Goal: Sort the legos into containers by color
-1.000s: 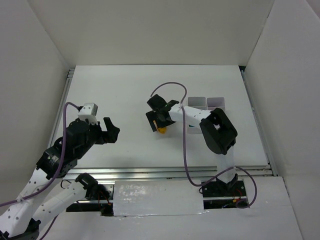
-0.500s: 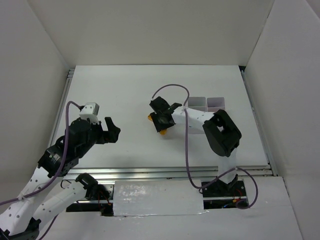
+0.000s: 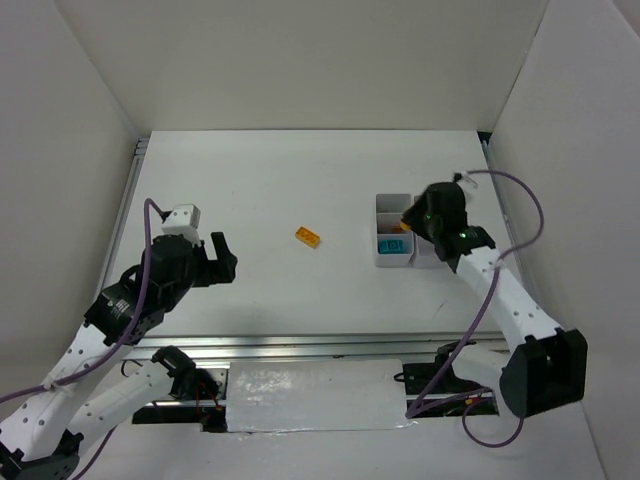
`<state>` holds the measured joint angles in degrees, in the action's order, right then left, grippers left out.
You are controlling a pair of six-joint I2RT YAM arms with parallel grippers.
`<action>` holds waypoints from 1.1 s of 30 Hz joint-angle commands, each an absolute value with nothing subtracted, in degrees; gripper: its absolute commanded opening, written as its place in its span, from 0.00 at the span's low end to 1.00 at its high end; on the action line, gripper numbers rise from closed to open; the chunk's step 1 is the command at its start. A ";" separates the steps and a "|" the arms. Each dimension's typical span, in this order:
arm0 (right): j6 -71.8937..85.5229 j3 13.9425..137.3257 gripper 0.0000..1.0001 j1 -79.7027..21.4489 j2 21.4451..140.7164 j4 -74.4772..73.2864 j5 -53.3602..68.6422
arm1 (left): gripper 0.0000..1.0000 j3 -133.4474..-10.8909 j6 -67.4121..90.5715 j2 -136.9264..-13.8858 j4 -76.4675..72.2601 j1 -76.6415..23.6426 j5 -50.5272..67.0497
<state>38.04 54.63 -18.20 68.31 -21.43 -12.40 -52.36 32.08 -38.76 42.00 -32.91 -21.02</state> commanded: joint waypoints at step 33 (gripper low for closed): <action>72.69 33.40 0.23 -0.62 57.30 -15.21 -17.67 | 1.00 -52.65 31.03 -35.42 38.76 -33.14 -17.40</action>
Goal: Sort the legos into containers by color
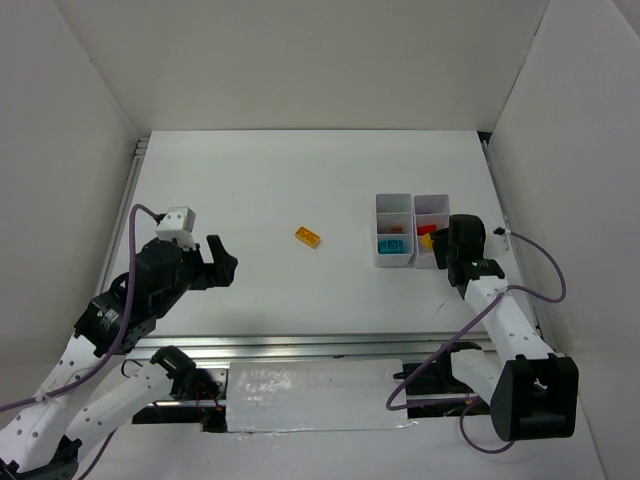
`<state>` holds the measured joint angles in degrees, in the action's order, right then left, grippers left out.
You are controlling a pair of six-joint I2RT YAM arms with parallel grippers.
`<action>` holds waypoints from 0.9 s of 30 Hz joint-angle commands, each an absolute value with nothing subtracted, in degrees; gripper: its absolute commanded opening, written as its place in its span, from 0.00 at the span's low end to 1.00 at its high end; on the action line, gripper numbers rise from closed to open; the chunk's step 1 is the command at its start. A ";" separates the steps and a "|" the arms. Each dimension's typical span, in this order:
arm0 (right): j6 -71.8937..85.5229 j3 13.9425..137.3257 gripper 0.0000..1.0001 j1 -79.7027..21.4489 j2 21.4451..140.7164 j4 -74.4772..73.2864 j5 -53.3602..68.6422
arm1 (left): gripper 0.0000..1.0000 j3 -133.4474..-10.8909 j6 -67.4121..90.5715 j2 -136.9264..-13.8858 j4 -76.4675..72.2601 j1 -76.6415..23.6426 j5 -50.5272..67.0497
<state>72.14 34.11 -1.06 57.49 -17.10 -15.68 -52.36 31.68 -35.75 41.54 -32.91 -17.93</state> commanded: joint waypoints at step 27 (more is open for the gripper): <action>62.24 35.68 0.14 -0.44 54.59 -15.11 -15.73 | 1.00 -52.56 30.67 -35.68 38.41 -33.13 -16.44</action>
<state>67.00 32.73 -0.75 57.47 -15.92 -15.22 -52.36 31.64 -35.77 41.47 -32.91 -17.08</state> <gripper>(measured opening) 0.537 0.994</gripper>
